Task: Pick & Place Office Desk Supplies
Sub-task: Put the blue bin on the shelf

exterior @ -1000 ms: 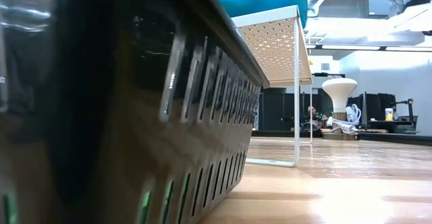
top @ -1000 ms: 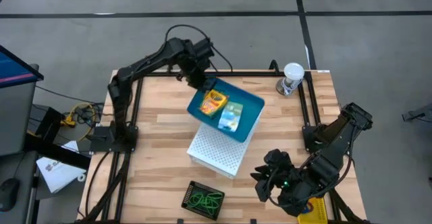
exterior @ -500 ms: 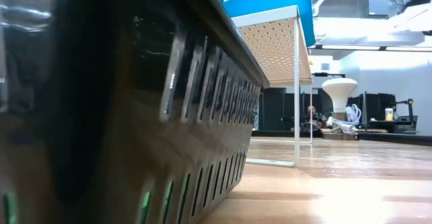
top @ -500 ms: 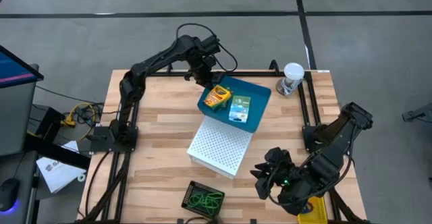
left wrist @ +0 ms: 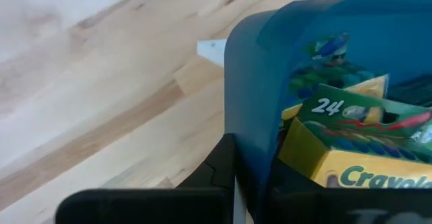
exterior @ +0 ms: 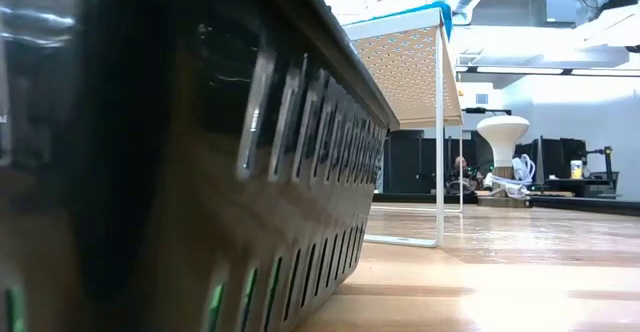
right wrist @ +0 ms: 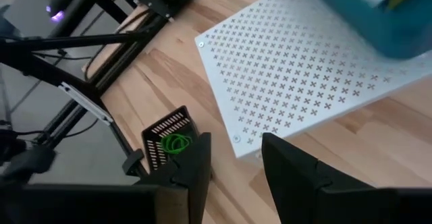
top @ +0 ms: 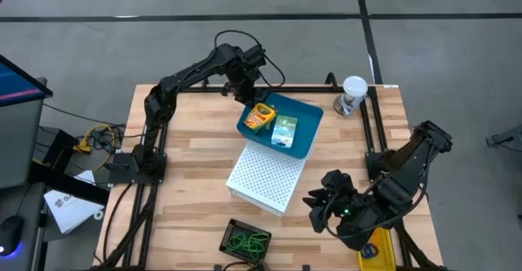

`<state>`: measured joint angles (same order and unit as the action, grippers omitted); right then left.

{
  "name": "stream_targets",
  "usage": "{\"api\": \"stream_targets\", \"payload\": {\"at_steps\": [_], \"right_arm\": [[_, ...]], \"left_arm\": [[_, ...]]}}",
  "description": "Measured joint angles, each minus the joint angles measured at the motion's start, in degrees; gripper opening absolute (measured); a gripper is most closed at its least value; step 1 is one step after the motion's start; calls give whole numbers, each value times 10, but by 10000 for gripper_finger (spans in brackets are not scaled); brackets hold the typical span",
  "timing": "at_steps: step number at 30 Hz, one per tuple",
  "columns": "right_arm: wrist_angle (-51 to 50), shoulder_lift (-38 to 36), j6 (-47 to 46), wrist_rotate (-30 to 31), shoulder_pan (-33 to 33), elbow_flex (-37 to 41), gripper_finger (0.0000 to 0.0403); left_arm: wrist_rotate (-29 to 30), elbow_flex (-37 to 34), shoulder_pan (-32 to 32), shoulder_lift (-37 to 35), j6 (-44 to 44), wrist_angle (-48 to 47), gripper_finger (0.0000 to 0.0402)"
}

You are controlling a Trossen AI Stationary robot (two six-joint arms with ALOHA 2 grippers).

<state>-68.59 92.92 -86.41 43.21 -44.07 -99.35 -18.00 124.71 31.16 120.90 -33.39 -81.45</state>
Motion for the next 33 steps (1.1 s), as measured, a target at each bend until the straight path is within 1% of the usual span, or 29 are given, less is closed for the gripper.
{"api": "stream_targets", "payload": {"at_steps": [10, 14, 24, 33], "right_arm": [[4, -11, 9, 6, 0, 0, 130], [3, -12, 12, 8, 0, 0, 130], [3, -12, 23, 8, 0, 0, 130], [3, -12, 24, 10, 0, 0, 130]], "left_arm": [[1, -45, -19, 0, -3, 30, 0], [-4, -46, -26, 0, -20, 52, 0], [-4, -46, -42, 0, -45, 60, 0], [-3, -46, -42, 0, -42, 58, 0]]}}
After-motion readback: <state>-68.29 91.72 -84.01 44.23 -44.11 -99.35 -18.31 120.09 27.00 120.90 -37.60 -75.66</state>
